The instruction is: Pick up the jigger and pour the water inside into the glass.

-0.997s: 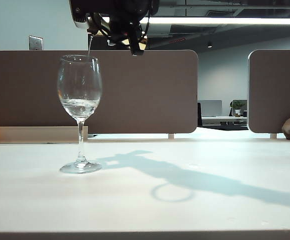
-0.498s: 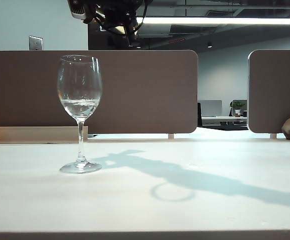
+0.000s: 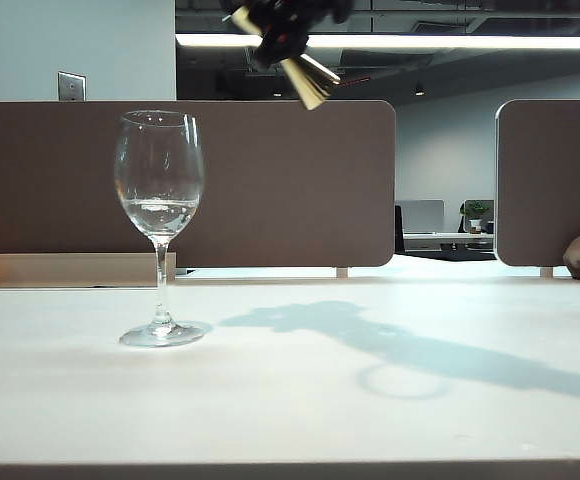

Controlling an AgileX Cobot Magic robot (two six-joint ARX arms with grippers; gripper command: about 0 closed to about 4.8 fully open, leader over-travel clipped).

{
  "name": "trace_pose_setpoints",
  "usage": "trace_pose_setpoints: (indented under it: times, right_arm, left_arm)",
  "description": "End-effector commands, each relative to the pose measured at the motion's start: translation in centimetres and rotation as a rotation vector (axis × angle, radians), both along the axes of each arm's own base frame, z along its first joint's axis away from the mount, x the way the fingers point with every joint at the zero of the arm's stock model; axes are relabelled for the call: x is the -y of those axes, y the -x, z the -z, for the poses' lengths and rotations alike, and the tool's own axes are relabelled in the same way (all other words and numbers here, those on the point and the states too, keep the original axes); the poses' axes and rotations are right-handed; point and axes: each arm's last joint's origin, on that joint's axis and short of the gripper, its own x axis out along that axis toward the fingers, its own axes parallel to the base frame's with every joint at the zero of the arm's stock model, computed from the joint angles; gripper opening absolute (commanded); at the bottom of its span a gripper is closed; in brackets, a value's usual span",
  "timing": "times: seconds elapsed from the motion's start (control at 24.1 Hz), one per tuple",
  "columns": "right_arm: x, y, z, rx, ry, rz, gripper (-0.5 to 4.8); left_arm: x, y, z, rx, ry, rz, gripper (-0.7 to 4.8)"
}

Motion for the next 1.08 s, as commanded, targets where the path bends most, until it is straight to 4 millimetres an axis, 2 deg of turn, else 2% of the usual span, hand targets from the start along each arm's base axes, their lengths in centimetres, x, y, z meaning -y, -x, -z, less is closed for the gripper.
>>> trace_pose_setpoints:
  times: [0.04, 0.33, 0.5, 0.79, 0.91, 1.08]
  right_arm:
    - [3.0, 0.6, 1.0, -0.180, -0.288, -0.028, -0.01]
    - [7.5, 1.8, 5.5, -0.308, -0.556, -0.125, -0.01]
    - [8.8, 2.2, 8.6, -0.349, -0.657, -0.150, -0.01]
    - [9.3, 3.1, 13.1, -0.391, -0.754, -0.147, -0.01]
    - [9.0, 2.6, 15.5, -0.460, -0.782, -0.136, -0.01]
    - [8.5, 2.1, 17.2, -0.516, -0.821, -0.125, -0.01]
  left_arm:
    - [0.0, 0.0, 0.0, -0.002, -0.001, 0.004, -0.05]
    - [0.0, 0.0, 0.0, -0.002, -0.001, 0.003, -0.05]
    - [0.0, 0.0, 0.0, -0.001, -0.001, 0.003, -0.05]
    - [0.0, 0.0, 0.0, -0.002, -0.001, 0.003, -0.05]
    - [0.0, 0.0, 0.0, -0.001, -0.001, 0.003, -0.05]
    - [0.0, 0.0, 0.0, -0.002, -0.001, 0.003, -0.05]
